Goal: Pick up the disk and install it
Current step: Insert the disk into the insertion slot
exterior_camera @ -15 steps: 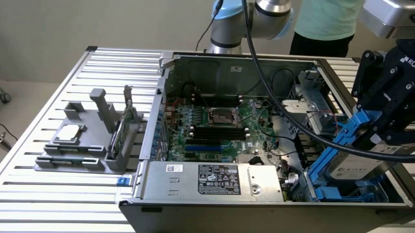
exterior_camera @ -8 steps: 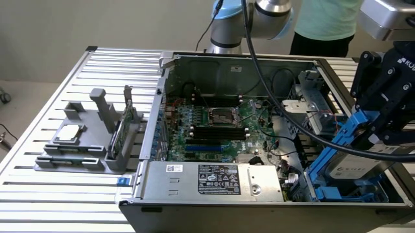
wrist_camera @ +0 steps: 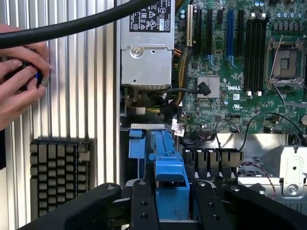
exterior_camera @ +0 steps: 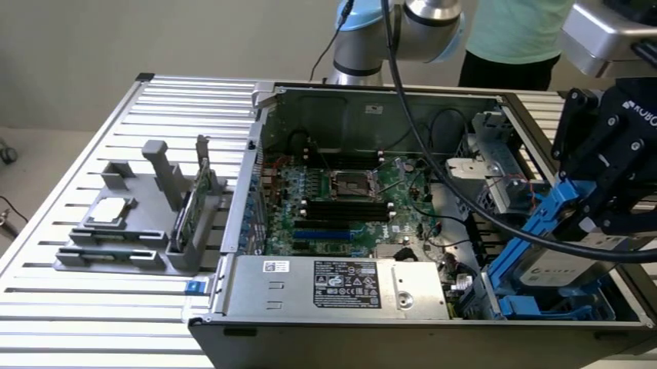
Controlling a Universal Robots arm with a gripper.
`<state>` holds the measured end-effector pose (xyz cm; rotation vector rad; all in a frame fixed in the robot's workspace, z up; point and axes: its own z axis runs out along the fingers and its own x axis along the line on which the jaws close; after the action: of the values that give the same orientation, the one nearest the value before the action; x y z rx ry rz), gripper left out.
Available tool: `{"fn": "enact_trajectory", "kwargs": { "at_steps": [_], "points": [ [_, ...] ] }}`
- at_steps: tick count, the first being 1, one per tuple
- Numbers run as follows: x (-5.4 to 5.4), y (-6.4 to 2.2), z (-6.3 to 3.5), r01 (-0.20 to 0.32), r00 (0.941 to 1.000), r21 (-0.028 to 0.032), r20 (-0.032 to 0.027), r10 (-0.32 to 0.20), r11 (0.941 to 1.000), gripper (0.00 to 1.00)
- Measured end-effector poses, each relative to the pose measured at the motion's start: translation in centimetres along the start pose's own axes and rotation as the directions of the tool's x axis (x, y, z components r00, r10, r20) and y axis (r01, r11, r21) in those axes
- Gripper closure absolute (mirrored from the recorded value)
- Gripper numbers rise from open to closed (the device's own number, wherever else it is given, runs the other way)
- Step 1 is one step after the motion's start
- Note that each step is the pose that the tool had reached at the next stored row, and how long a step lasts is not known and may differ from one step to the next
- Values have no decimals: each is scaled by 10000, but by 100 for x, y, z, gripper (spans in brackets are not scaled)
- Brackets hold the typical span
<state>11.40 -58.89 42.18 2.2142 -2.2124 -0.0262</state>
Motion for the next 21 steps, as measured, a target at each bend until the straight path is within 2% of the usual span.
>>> {"fn": "enact_trajectory", "kwargs": {
  "at_steps": [5, 17, 21],
  "points": [
    [0, 2, 34, 1, 10000, 3, 6, -1, 10000, 67],
    [1, 27, 207, 5, 10000, 49, 29, -5, 10000, 67],
    [2, 37, 272, 7, 10000, 63, 54, -7, 10000, 67]
  ]
}}
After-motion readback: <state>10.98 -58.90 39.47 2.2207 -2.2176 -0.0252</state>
